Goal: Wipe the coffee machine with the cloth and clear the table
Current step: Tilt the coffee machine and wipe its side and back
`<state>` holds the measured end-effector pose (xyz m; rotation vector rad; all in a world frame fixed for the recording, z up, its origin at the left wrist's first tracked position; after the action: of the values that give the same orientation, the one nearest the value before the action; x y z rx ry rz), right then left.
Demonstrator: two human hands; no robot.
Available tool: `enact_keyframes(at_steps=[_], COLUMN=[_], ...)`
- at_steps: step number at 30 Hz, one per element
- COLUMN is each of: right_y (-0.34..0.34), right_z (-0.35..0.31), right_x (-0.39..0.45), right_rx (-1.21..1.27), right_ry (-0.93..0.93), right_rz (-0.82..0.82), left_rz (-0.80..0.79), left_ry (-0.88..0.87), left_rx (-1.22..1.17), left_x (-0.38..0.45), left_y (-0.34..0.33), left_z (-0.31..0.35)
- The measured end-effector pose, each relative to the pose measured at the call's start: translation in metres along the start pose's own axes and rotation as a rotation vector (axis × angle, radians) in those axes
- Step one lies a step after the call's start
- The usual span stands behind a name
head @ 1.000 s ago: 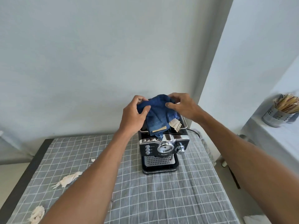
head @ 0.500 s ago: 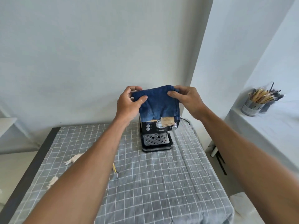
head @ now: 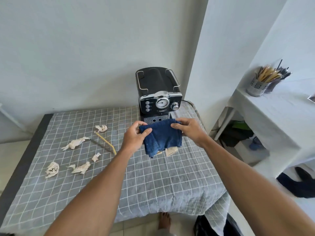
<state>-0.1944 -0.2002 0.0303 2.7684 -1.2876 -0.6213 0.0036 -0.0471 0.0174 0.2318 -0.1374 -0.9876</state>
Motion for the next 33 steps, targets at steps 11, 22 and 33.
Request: enact_keyframes(at_steps=[11,22,33], right_y=[0.002,-0.002,0.008], right_z=[0.117,0.156,0.144], right_x=[0.042,0.115,0.118], right_rx=[-0.031,-0.231,-0.202], right_ry=[-0.347,-0.383,-0.381], right_rz=[-0.048,-0.010,0.065], left_rz=[-0.135,-0.027,-0.020], left_ry=[0.295,0.398,0.386], left_rx=[0.059,0.243,0.304], left_x=[0.010,0.045,0.050], left_y=[-0.050,-0.057,-0.048], left_z=[-0.108,-0.158,-0.161])
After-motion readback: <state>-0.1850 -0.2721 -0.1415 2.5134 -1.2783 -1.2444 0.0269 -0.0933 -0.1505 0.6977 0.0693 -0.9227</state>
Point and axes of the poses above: each hand's wrist, its own x-axis towards the middle knuckle, its own y-axis out of the back of the hand, z = x × y, the point moved 7 cm from there along x, towards the middle knuckle, and after that the axes turned 10 degrees about -y, right-handed, at the moved point
